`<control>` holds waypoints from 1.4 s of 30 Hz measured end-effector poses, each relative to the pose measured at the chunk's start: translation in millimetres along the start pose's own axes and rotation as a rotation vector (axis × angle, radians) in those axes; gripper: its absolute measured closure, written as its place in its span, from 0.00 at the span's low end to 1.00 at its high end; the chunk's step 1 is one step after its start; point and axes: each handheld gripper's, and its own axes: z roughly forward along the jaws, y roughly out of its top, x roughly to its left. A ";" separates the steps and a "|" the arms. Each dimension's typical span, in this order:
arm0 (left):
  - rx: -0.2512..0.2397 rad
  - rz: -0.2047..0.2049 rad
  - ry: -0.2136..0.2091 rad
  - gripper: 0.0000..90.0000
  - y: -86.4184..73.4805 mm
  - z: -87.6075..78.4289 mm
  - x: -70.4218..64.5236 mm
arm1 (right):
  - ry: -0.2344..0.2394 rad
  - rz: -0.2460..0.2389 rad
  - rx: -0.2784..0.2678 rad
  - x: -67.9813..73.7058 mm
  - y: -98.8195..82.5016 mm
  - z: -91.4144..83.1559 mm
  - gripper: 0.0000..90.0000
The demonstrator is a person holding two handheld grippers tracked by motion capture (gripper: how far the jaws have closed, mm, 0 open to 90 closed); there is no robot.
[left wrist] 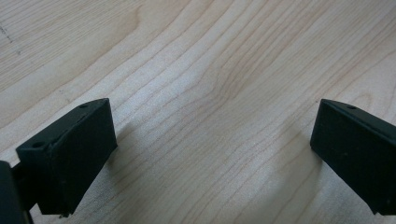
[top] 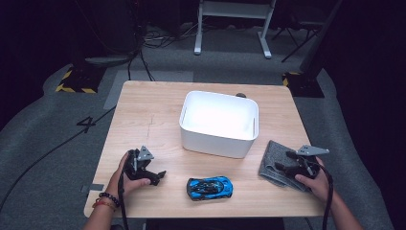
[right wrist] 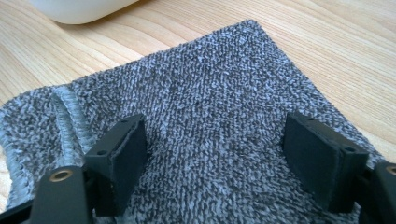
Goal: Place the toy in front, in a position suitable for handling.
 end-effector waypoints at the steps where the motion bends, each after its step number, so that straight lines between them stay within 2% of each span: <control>1: 0.000 0.000 0.002 0.00 0.0 0.0 -0.1 | 0.000 0.000 0.000 0.0 0.0 0.0 0.25; 21: -0.001 -0.019 0.019 0.01 -3.3 -2.7 -3.3 | 0.002 -0.017 0.023 3.8 4.7 2.7 0.25; 30: -0.003 -0.017 0.014 0.01 -4.2 -3.4 -3.7 | 0.042 -0.074 0.040 24.4 14.6 11.9 0.28; 39: 0.000 -0.017 0.015 0.01 -4.4 -3.7 -3.7 | 0.133 -0.178 0.076 52.5 19.0 11.7 0.31; 42: 0.000 -0.017 0.015 0.01 -4.4 -3.7 -3.8 | 0.156 -0.200 0.086 60.2 20.7 12.8 0.31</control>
